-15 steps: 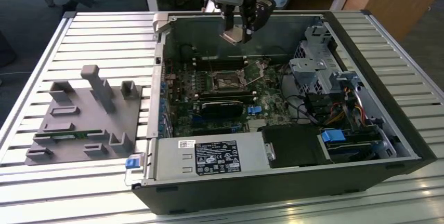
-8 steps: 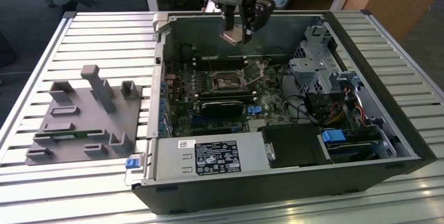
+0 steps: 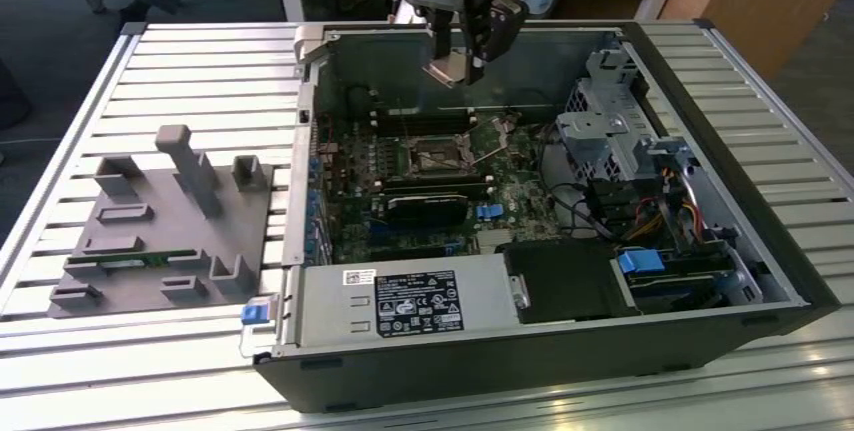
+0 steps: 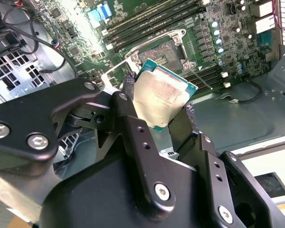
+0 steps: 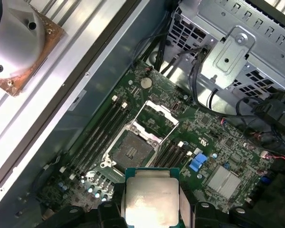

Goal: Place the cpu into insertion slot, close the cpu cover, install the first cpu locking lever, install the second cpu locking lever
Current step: 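Place the cpu into insertion slot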

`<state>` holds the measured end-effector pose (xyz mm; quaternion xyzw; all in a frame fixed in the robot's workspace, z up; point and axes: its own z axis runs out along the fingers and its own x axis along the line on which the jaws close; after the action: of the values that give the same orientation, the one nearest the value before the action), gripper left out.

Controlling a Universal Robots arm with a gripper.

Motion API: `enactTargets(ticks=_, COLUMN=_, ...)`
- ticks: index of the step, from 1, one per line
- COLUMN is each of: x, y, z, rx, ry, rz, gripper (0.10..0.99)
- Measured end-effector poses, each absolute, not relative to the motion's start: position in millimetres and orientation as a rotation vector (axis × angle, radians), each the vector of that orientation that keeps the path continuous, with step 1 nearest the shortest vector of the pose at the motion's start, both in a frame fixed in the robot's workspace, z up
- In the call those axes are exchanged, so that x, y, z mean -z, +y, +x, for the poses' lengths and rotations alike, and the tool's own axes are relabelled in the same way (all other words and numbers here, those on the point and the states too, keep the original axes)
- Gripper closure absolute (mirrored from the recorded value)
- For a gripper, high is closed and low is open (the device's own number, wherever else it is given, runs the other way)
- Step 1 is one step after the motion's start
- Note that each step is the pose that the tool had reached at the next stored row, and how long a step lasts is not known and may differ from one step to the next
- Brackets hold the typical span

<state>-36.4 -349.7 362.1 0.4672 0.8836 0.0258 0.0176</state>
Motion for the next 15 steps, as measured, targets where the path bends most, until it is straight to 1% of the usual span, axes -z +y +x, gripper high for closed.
enactTargets(ticks=15, x=-361.6, y=-349.7, z=-36.4, rx=-0.073, ry=2.71, rz=1.511, gripper=0.549)
